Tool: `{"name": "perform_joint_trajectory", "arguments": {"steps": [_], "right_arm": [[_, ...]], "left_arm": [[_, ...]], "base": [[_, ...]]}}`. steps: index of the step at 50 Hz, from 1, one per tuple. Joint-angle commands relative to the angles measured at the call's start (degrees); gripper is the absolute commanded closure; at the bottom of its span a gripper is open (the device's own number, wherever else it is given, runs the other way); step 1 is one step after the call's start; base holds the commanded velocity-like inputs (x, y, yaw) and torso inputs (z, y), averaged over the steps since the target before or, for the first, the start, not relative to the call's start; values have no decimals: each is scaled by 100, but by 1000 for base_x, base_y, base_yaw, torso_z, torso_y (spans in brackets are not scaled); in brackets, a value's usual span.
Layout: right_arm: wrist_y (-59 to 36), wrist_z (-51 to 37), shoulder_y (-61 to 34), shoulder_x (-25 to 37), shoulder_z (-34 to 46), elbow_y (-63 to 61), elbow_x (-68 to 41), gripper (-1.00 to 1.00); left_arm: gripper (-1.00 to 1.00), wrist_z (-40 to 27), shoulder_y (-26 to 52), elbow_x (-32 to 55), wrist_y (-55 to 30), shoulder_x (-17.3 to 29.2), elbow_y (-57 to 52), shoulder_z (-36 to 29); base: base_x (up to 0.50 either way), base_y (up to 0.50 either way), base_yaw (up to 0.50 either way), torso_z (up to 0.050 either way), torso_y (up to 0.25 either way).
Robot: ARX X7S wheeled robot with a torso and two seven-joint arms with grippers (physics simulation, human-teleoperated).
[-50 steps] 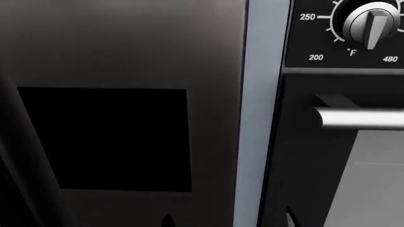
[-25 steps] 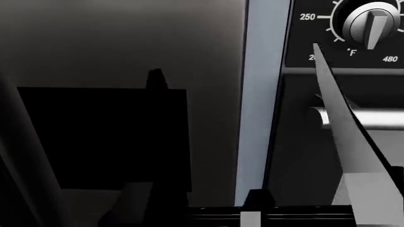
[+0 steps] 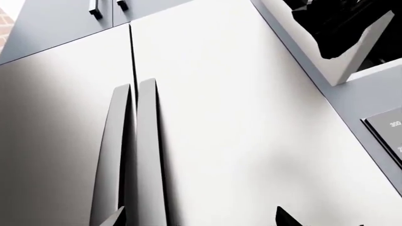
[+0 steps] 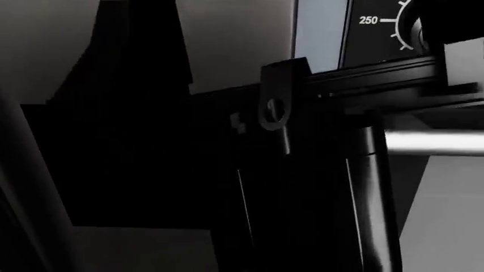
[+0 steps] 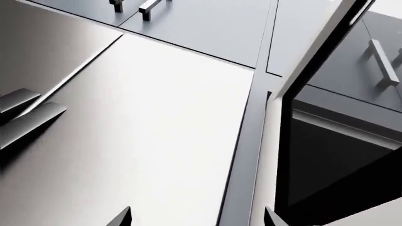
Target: Close the microwave door
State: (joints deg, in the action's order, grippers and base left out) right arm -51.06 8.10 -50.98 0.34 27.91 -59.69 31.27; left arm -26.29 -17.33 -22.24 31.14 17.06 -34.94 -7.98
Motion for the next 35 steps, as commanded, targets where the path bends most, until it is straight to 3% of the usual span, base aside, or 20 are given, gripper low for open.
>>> {"name": "perform_joint_trajectory", "arguments": {"steps": [1, 20, 35], "right_arm": [[-1097, 140, -1194, -33, 249, -31, -11, -100], [-2243, 108, -2704, -33, 258, -31, -395, -100], [-2532, 343, -3047, -33, 329, -31, -99, -100]], "left_arm": [[-100, -11, 22, -46, -49, 9, 21, -35], [-100, -22, 57, -54, -52, 56, 47, -133], [-100, -17, 67, -36, -119, 75, -27, -183]], "base": [[0, 0, 0, 0, 0], [0, 0, 0, 0, 0], [0, 0, 0, 0, 0]]}}
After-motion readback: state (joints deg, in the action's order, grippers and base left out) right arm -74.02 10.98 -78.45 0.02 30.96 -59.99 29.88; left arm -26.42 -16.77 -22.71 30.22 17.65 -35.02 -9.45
